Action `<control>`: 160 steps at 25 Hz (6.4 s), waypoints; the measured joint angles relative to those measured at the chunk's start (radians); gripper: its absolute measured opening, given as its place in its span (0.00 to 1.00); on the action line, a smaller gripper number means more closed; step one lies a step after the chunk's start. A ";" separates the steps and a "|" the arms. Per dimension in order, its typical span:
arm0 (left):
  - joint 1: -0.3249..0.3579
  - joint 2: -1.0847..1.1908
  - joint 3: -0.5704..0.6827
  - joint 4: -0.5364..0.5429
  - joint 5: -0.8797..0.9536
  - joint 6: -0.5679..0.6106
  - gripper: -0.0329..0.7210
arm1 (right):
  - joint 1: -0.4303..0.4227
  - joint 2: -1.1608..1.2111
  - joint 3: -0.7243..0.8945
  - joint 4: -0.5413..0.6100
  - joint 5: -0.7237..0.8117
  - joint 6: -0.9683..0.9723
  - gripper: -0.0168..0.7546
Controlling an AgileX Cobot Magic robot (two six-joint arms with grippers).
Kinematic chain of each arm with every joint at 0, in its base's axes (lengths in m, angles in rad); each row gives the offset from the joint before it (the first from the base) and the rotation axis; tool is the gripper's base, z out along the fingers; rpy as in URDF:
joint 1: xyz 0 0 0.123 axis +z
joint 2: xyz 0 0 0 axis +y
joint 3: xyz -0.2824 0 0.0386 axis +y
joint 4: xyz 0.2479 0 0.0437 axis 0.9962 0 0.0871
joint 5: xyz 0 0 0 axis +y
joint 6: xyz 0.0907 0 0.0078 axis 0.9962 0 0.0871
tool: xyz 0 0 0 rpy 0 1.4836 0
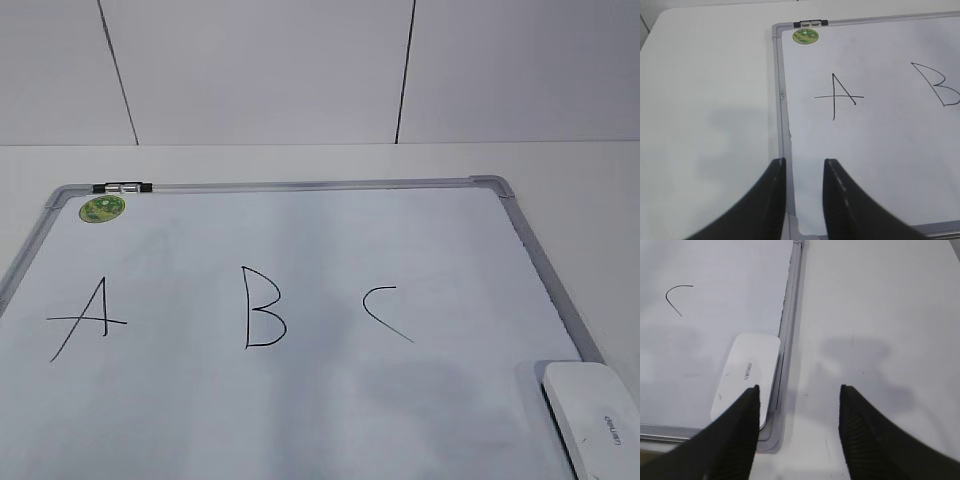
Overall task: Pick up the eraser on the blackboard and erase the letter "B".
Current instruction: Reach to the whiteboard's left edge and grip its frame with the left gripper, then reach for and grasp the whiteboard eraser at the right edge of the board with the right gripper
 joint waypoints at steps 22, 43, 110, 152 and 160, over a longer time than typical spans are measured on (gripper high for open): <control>0.000 0.000 0.000 0.000 0.000 0.000 0.31 | 0.000 0.000 0.000 0.000 0.000 0.000 0.52; 0.000 0.117 -0.026 -0.045 -0.009 -0.017 0.32 | 0.000 0.197 -0.032 0.010 0.003 0.000 0.52; 0.018 1.869 -0.610 0.040 -0.238 0.098 0.33 | 0.000 0.993 -0.285 0.114 0.092 0.084 0.52; 0.021 1.869 -0.610 0.019 -0.245 0.083 0.08 | 0.000 1.094 -0.285 0.219 0.078 0.129 0.89; 0.021 1.869 -0.610 0.019 -0.246 0.083 0.08 | 0.014 1.210 -0.285 0.220 -0.002 0.108 0.89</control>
